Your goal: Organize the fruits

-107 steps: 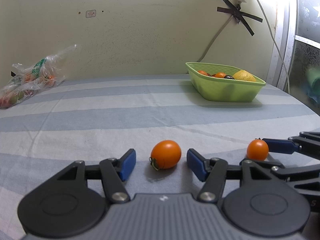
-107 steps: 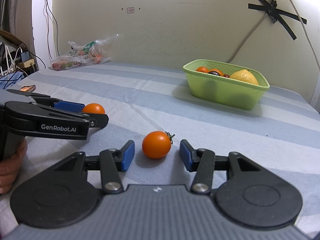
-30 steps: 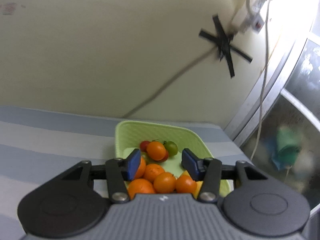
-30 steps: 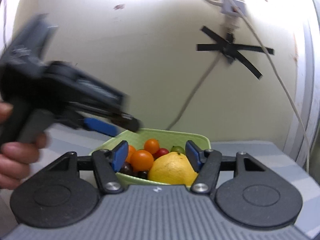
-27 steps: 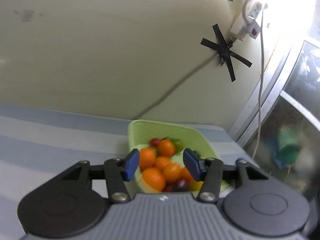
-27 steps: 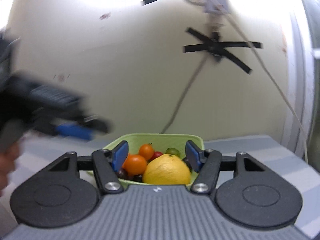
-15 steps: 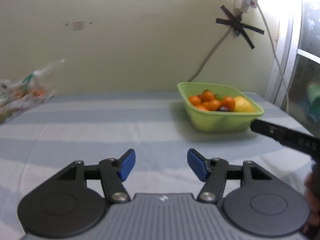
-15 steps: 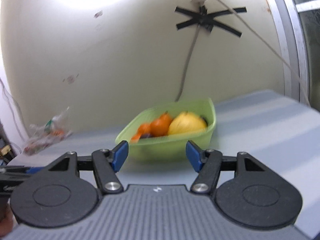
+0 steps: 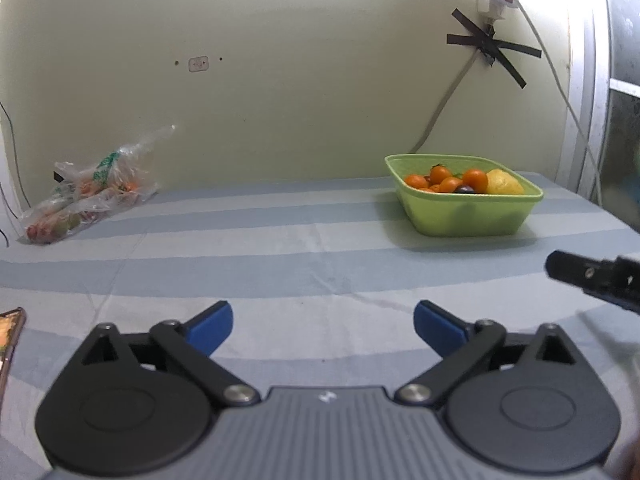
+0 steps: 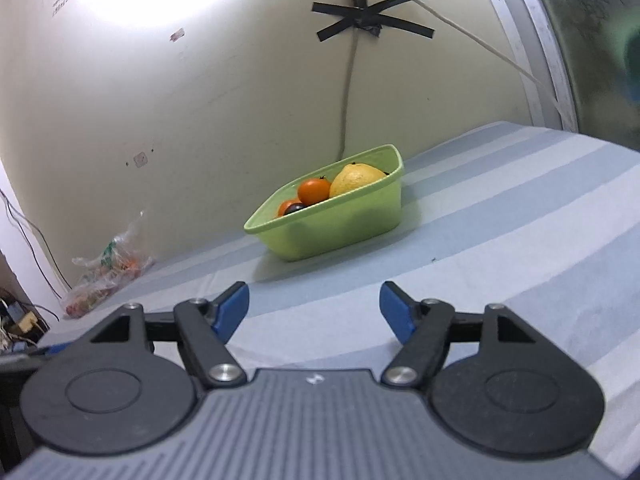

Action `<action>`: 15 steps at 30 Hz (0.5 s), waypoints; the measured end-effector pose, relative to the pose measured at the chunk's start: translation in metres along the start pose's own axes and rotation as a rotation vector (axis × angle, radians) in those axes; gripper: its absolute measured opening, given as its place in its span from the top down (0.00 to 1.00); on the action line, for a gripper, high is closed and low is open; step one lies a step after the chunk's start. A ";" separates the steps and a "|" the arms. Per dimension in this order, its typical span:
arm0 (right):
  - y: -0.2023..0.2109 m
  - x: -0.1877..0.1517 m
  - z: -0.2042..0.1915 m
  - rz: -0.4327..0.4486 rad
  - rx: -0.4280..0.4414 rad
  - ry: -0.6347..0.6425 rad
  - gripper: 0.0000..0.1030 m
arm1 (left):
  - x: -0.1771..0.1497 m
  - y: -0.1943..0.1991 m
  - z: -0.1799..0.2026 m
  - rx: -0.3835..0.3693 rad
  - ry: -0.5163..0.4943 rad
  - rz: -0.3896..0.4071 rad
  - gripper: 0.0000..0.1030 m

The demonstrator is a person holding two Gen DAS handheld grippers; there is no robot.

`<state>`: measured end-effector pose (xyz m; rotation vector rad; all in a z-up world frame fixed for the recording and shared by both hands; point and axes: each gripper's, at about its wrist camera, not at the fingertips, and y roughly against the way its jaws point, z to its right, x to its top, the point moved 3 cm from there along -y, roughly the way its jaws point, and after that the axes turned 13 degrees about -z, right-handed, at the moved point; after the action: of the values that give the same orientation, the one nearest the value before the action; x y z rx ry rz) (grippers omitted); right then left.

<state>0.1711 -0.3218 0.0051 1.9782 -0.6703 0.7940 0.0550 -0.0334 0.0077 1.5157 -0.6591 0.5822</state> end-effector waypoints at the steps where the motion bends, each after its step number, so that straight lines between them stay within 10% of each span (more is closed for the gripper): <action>1: 0.001 -0.001 0.002 0.000 0.007 -0.011 0.28 | 0.000 0.000 0.000 0.006 0.001 0.002 0.00; 15: -0.004 0.004 0.015 -0.028 0.071 -0.079 0.27 | 0.000 -0.015 0.002 0.088 -0.013 -0.035 0.00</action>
<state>0.1803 -0.3331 -0.0004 2.0877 -0.6675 0.7347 0.0660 -0.0352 -0.0031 1.6110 -0.6220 0.5814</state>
